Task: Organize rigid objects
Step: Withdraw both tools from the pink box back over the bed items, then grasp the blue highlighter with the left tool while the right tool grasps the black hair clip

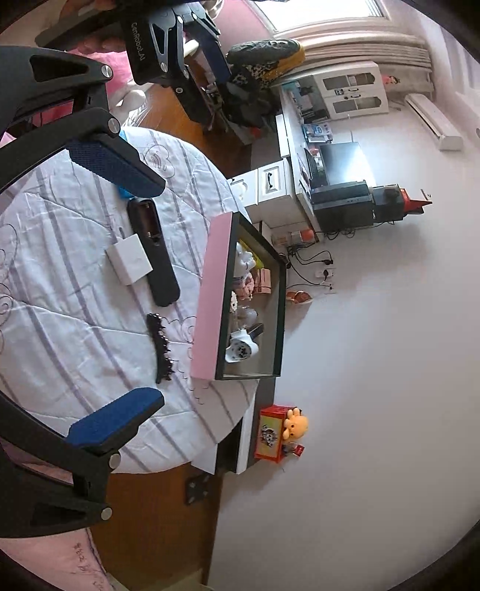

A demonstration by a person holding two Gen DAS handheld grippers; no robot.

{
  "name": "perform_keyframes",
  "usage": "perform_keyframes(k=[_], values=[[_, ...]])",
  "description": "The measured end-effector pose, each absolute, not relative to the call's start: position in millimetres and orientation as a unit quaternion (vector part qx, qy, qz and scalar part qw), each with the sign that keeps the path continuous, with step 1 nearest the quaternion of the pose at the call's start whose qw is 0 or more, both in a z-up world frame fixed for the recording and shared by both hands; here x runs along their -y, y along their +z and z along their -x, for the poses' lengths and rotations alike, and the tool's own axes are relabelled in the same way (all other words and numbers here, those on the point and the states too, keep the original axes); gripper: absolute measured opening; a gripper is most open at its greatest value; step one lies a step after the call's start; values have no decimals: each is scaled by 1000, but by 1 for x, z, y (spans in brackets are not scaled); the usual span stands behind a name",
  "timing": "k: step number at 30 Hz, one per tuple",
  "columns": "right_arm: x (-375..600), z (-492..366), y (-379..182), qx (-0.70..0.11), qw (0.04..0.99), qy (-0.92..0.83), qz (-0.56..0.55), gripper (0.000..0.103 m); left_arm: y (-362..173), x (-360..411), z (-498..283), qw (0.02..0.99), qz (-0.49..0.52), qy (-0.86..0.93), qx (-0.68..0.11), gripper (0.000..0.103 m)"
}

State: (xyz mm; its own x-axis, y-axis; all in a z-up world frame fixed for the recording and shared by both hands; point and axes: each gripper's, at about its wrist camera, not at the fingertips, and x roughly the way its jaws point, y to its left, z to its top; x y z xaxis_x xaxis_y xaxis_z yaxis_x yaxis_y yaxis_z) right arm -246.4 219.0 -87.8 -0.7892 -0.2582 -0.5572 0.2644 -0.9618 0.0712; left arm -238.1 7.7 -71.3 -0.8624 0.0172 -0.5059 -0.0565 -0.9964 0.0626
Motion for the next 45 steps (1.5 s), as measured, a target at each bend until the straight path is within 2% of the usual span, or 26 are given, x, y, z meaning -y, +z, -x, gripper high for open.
perform_keyframes(k=[18, 35, 43, 45], values=[[-228, 248, -105, 0, 131, -939, -317, 103, -97, -9, 241, 14, 292, 954, -60, 103], [-212, 277, -171, -2, 140, -904, -403, 103, -173, 8, 253, 35, 387, 918, -85, 103], [-220, 287, -180, 7, 125, -900, -418, 103, -204, 16, 263, 42, 409, 906, -95, 102], [-222, 290, -182, 8, 122, -900, -419, 103, -202, 15, 267, 53, 408, 907, -93, 100]])
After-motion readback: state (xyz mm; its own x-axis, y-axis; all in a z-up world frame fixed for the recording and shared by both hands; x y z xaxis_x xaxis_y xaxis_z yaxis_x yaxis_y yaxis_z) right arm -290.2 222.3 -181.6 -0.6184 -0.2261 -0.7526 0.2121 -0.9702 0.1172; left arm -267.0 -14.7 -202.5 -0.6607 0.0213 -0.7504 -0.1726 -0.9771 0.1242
